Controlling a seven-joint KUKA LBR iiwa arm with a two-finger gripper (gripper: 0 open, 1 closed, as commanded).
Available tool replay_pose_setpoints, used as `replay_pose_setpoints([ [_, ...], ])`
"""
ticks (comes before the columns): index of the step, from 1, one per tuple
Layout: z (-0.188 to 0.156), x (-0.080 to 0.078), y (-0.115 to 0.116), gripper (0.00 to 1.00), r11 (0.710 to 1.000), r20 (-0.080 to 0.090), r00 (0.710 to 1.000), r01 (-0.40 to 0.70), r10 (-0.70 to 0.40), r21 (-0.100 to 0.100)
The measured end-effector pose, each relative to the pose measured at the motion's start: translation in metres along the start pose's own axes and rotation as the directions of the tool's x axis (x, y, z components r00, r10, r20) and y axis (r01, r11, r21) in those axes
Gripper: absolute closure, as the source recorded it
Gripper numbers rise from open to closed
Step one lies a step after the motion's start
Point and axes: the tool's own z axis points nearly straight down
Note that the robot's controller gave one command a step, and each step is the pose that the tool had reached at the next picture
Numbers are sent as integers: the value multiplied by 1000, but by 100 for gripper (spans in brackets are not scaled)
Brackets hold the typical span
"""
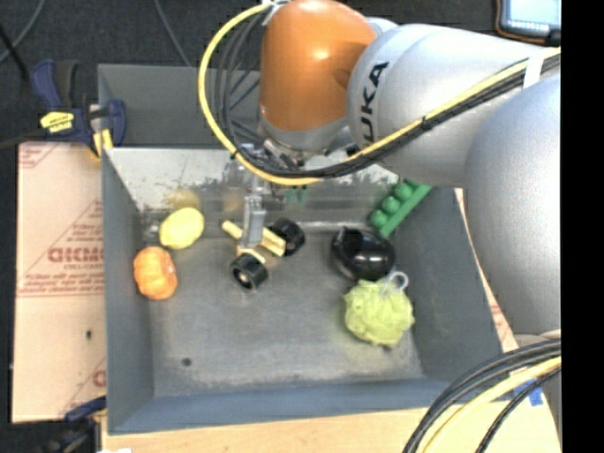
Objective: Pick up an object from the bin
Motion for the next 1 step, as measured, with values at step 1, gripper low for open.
replay_pose_setpoints([
  [1, -6, -1, -1, 0, 1000, 8, 1000, -2, 2, -1],
])
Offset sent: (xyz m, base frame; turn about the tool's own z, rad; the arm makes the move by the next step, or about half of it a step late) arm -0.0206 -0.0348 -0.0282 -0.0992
